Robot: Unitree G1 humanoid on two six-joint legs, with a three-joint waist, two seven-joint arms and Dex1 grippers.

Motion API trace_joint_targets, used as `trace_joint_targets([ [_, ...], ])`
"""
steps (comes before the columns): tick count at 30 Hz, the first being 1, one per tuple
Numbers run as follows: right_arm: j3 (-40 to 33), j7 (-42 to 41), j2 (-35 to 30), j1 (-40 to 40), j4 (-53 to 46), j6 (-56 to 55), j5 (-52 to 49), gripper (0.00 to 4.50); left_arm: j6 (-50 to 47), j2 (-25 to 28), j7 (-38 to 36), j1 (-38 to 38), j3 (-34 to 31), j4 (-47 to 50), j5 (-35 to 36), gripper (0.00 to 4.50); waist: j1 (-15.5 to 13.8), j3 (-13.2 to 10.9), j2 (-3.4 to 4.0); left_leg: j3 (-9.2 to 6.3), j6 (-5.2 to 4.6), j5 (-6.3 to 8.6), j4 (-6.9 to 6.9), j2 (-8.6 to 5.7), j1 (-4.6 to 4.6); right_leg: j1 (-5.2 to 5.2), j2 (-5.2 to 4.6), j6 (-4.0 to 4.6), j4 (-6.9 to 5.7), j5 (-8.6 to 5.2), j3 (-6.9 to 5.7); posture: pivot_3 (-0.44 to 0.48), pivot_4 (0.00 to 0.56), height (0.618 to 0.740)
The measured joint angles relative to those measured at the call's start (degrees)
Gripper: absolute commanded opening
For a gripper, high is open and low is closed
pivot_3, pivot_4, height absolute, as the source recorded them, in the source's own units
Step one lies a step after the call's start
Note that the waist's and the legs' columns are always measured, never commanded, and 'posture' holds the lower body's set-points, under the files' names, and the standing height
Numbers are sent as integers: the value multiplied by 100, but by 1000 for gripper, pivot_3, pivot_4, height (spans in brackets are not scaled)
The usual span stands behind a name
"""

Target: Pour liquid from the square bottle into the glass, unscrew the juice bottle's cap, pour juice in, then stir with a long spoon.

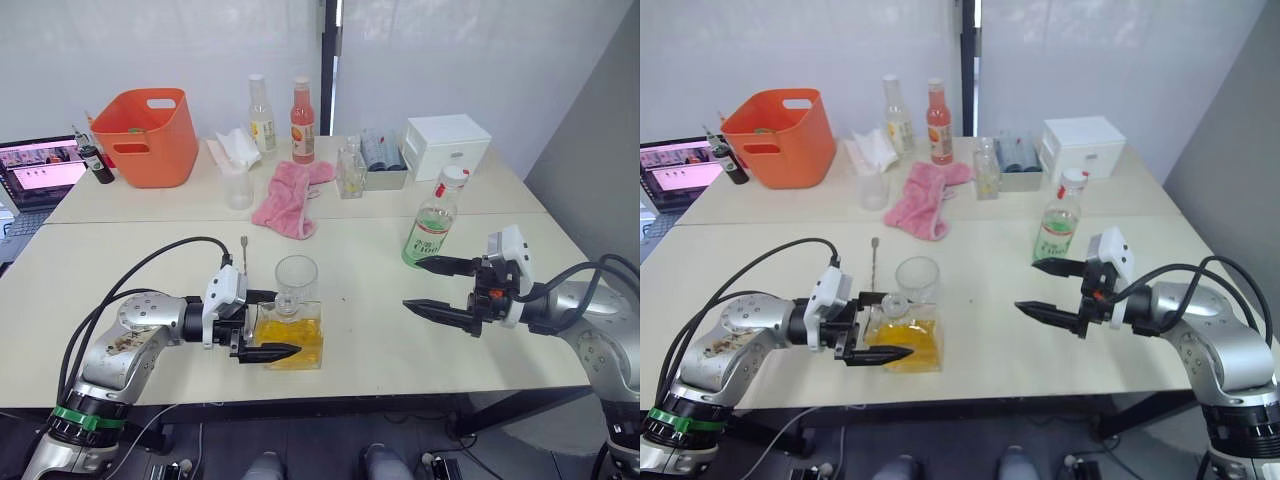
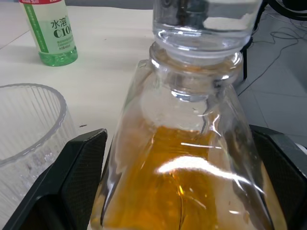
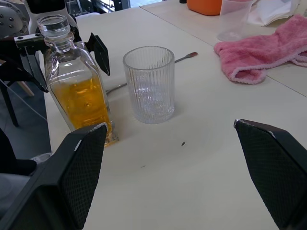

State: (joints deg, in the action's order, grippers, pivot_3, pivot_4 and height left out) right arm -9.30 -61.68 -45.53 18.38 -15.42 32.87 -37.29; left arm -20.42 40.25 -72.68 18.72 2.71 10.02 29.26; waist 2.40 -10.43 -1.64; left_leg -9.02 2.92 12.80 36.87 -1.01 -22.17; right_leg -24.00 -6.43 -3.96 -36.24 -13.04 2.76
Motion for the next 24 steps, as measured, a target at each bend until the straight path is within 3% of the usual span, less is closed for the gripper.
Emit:
trace_joint_targets([
  [1,0,8,0,0,0,0,0,4500,-4,0,3,15,6,6,0,4463,1,0,0,0,0,0,0,0,0,0,0,0,0,0,0,0,150,739],
  [7,-1,50,-1,0,-8,0,0,4500,14,-10,12,75,34,-6,-14,2822,-2,0,0,0,0,0,0,0,0,0,0,0,0,0,0,0,150,739],
  [16,12,206,9,183,-185,252,-86,4500,344,-44,-56,57,88,-115,-108,2822,-5,1,2,1,-2,-2,0,0,10,9,0,-1,0,0,2,0,150,739],
  [24,606,1140,488,1266,-1164,1664,-1086,4500,524,-171,-60,55,121,-183,-189,2822,-35,3,9,0,-7,-6,1,0,14,18,0,-2,5,0,2,0,150,739],
])
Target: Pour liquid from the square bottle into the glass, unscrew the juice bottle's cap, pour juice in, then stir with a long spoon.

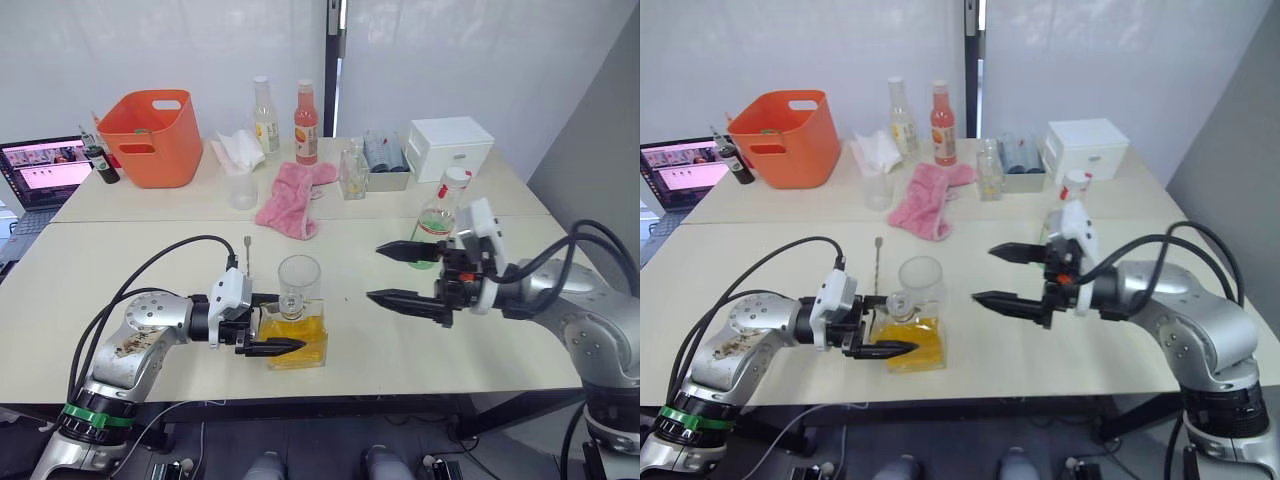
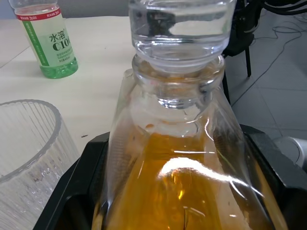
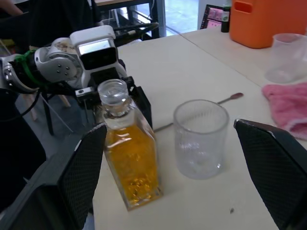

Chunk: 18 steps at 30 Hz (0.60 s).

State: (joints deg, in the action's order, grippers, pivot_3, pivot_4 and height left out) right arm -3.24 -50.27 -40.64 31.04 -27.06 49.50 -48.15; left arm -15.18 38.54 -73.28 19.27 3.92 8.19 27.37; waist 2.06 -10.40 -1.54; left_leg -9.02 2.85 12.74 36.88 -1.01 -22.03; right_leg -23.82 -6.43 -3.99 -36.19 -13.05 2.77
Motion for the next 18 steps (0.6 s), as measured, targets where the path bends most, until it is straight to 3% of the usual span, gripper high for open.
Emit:
trace_joint_targets([
  [5,853,690,602,731,-291,533,-1,4500,-8,-16,-3,32,22,-1,-4,2822,-11,0,2,-3,0,-1,0,0,-3,-5,1,3,-4,2,0,0,150,739],
  [9,1413,773,748,904,-330,568,265,4500,-12,-25,-18,88,74,-13,-13,2822,-47,0,2,-4,1,-1,0,-1,-6,-10,0,3,-3,2,0,0,150,739],
  [18,1791,681,1018,1115,-79,321,820,4500,-26,-29,-72,217,140,-109,-27,2822,-67,0,2,-4,1,-2,0,-1,-7,-14,1,4,-6,2,0,0,150,739],
])
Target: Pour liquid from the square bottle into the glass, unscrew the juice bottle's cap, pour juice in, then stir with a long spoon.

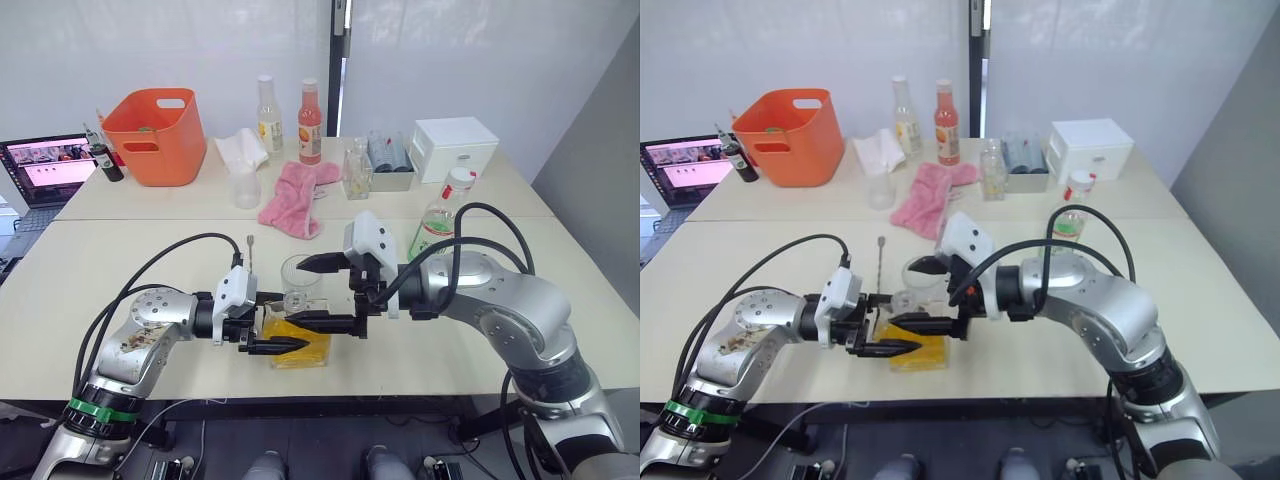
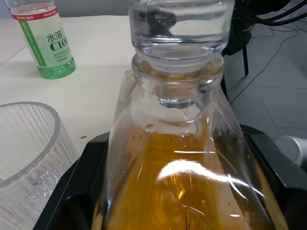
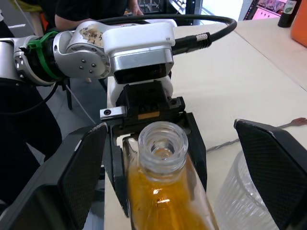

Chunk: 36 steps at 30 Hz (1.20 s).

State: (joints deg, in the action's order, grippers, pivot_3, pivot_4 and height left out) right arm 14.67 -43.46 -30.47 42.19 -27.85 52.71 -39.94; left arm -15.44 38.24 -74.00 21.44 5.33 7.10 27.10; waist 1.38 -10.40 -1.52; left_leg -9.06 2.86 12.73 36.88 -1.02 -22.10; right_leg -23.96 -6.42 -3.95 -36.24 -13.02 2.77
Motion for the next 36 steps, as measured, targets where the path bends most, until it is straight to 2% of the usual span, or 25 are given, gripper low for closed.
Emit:
trace_joint_targets([
  [4,52,-69,74,-3,94,-69,112,3376,-3,0,3,4,5,0,0,2822,-4,0,0,0,0,0,0,0,-1,-1,0,0,0,0,0,0,150,739],
  [10,95,-174,198,-4,140,-104,271,1236,-48,3,8,4,-2,3,8,2822,-3,0,0,0,0,0,0,0,0,-1,0,0,-1,0,0,0,150,739],
  [11,98,-187,202,-5,141,-108,280,1005,-57,4,8,4,-4,4,9,2822,-3,0,0,0,0,0,0,0,0,-1,0,0,-1,0,0,0,150,739],
  [25,74,-273,316,-28,187,-167,361,1007,-98,58,8,-53,-58,95,11,2822,39,-1,2,-2,0,0,-1,0,-4,-9,1,0,-6,0,0,0,150,739],
  [36,-179,-276,233,-9,246,-16,-86,1007,-30,-35,15,-18,-38,127,24,2822,107,-2,3,-3,0,0,-2,0,-16,-22,2,2,-7,1,0,0,150,739],
])
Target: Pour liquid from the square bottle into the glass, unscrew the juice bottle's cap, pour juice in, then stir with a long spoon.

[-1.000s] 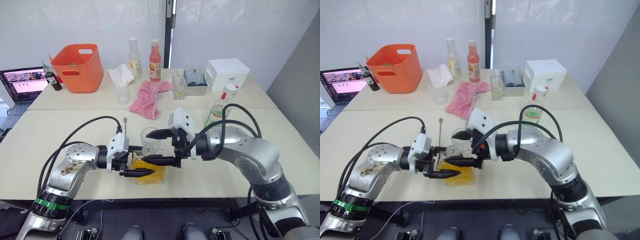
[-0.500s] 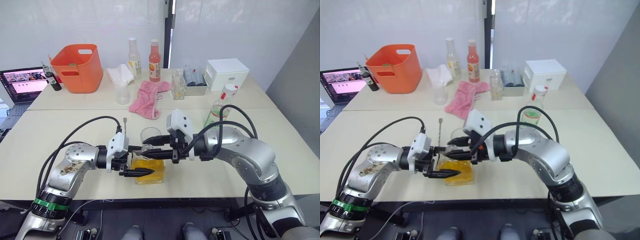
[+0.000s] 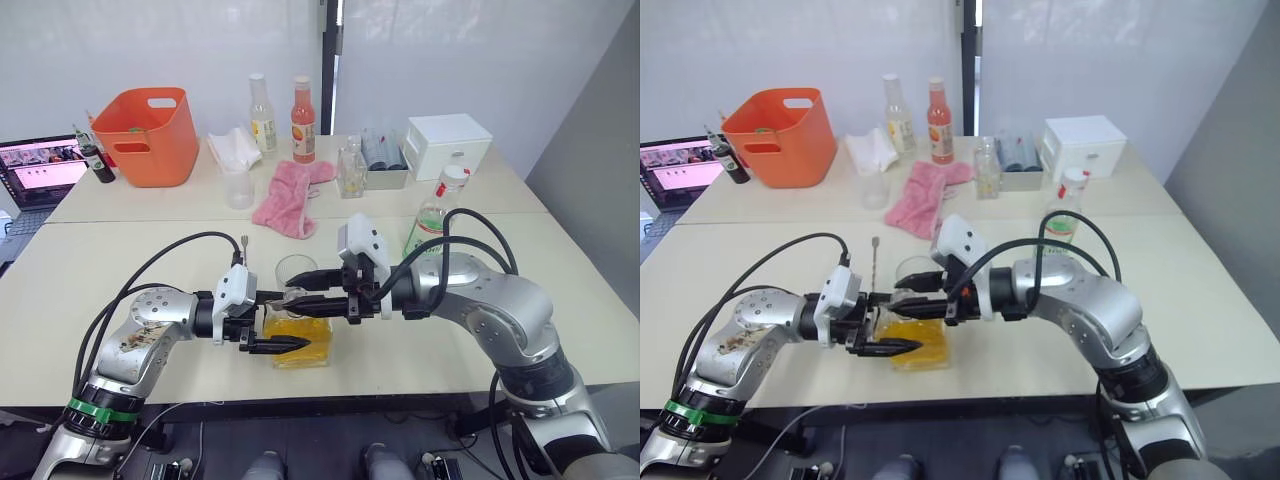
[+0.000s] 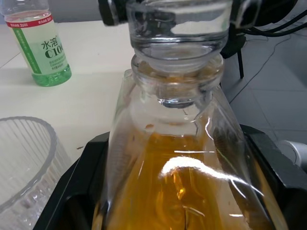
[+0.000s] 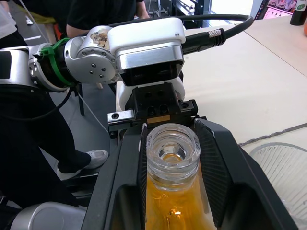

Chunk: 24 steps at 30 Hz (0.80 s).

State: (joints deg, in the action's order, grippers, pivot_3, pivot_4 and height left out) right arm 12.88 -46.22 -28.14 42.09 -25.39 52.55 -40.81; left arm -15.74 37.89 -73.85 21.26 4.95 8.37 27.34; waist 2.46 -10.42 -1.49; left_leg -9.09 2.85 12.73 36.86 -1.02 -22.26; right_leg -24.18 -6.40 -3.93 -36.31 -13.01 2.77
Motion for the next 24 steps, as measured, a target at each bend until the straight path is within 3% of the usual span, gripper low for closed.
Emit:
trace_joint_targets([
  [4,-649,36,-40,435,-145,-131,-117,1007,57,9,-6,-18,66,-39,-44,2822,5,-4,8,0,0,0,-3,1,10,9,1,-1,0,-1,1,0,150,739],
  [14,-743,47,-186,232,-278,-182,-240,1007,97,-10,-6,10,116,-55,-47,2822,-7,-4,7,0,-1,1,-4,1,8,10,1,-1,1,-1,1,0,150,739],
  [20,-1562,83,-1339,-1627,33,-656,378,1007,183,-27,-4,-20,138,-42,-34,2822,-56,-3,6,9,-4,3,-4,0,3,11,-1,-2,13,-1,1,0,150,739],
  [24,-2092,227,-1511,-2724,943,-1543,1149,1007,181,15,-2,-59,89,-39,-36,2822,-6,-2,18,18,-4,3,-4,0,10,12,-1,-2,9,-1,11,0,150,739],
])
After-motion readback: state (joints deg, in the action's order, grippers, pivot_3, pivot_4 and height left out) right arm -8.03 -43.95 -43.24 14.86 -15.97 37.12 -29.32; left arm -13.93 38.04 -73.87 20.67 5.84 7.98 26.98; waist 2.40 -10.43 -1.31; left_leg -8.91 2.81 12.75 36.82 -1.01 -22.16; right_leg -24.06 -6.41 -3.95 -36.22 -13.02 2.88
